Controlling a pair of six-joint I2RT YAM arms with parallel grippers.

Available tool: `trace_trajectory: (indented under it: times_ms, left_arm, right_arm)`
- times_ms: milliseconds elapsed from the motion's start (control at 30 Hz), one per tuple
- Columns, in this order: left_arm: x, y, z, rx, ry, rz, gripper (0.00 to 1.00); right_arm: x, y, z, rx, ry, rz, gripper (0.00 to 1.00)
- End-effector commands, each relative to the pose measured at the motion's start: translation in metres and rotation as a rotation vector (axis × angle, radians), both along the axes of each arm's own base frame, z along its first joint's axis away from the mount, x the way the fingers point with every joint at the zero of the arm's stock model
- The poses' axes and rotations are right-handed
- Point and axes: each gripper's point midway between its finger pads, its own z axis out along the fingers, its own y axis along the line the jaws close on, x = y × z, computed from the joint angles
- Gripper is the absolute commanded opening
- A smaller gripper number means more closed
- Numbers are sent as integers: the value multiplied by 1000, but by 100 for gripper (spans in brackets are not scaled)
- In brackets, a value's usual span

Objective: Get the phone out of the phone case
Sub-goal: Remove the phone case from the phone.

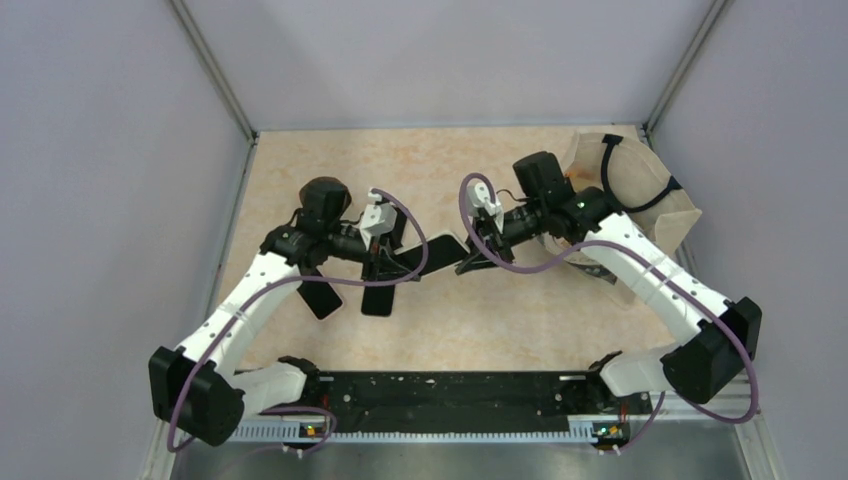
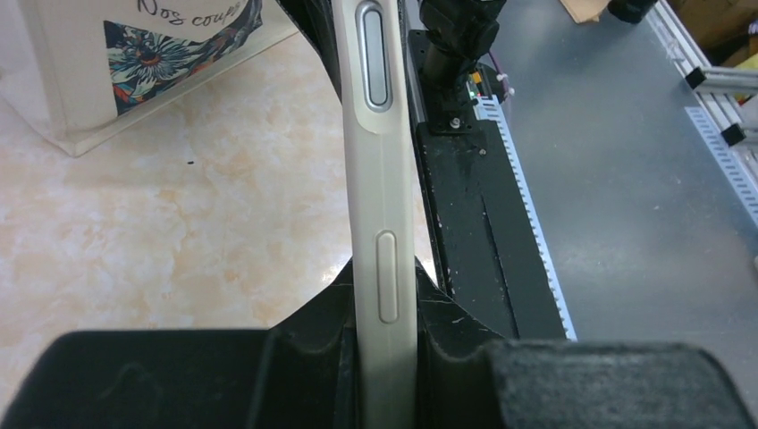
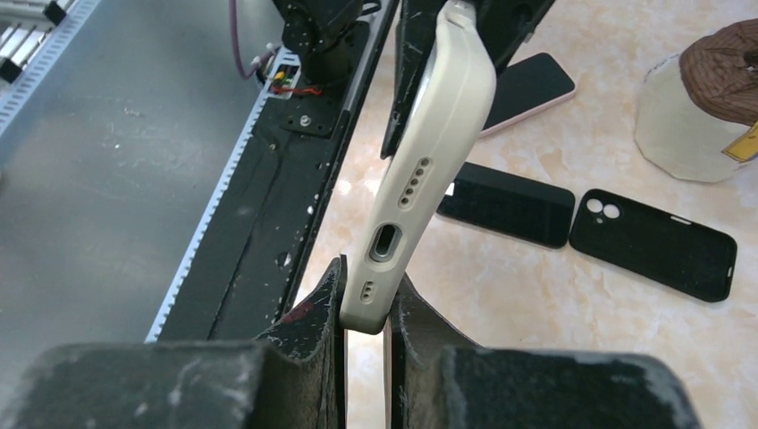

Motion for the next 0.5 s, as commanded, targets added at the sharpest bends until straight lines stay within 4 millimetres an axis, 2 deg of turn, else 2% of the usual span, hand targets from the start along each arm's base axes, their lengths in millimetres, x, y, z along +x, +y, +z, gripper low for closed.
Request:
trace_trajectory:
  times_ms: [0, 233, 467]
  left_arm:
    - [-32, -4, 18, -92, -167, -208, 0]
    - [-44, -7, 5, -67, -212, -268, 0]
    - [-55, -11, -2, -68, -234, -318, 0]
  right_arm:
    - [-32, -1, 18, 68, -74, 125, 0]
    - [-49, -1, 18, 78, -144, 193, 0]
    - [-51, 1, 20, 87, -174, 223, 0]
